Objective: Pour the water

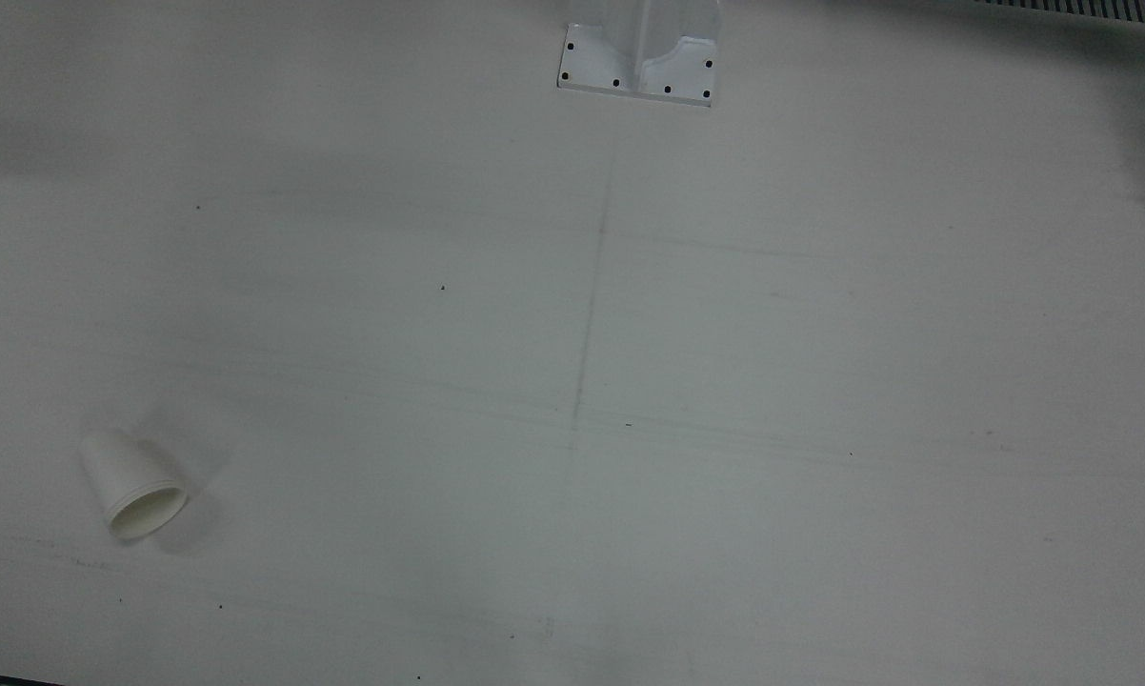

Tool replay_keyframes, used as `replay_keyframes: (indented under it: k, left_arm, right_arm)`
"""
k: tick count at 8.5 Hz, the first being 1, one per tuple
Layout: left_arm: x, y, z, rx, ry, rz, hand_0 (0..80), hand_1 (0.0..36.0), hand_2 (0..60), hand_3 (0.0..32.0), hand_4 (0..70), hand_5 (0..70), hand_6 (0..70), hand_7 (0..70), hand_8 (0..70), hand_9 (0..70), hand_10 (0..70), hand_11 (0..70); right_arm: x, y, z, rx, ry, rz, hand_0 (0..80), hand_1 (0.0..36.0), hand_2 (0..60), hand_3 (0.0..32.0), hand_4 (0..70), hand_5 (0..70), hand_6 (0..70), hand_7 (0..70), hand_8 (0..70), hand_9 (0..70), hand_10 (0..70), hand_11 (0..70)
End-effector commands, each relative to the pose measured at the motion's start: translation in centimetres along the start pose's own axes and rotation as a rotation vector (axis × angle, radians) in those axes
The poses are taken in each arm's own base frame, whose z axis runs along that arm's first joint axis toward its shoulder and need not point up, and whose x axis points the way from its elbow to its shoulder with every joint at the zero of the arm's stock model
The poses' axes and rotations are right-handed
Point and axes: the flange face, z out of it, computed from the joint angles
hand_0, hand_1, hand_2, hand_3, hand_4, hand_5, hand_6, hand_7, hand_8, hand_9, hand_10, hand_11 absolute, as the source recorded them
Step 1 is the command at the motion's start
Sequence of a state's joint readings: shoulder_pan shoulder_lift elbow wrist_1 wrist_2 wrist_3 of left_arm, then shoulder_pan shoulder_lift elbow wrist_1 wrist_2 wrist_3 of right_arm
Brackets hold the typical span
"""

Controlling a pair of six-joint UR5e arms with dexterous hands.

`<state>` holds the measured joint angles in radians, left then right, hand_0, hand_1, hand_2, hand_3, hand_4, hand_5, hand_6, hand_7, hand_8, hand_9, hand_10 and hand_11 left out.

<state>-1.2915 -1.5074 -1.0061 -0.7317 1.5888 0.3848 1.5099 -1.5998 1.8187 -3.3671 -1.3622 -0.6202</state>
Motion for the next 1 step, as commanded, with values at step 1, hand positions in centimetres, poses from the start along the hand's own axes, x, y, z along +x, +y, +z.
replay_keyframes:
  k: [1]
  left_arm:
    - [-0.27, -0.93, -0.55, 0.025, 0.011, 0.007, 47.8, 23.7, 55.0, 0.0, 22.0, 38.0, 19.5, 20.8, 23.6, 31.9, 9.6, 15.2]
  right_arm:
    - [-0.09, -0.13, -0.09, 0.002, -0.001, -0.004, 40.6, 5.2, 17.3, 0.0, 7.9, 44.4, 43.2, 57.8, 38.8, 52.3, 47.8, 67.7]
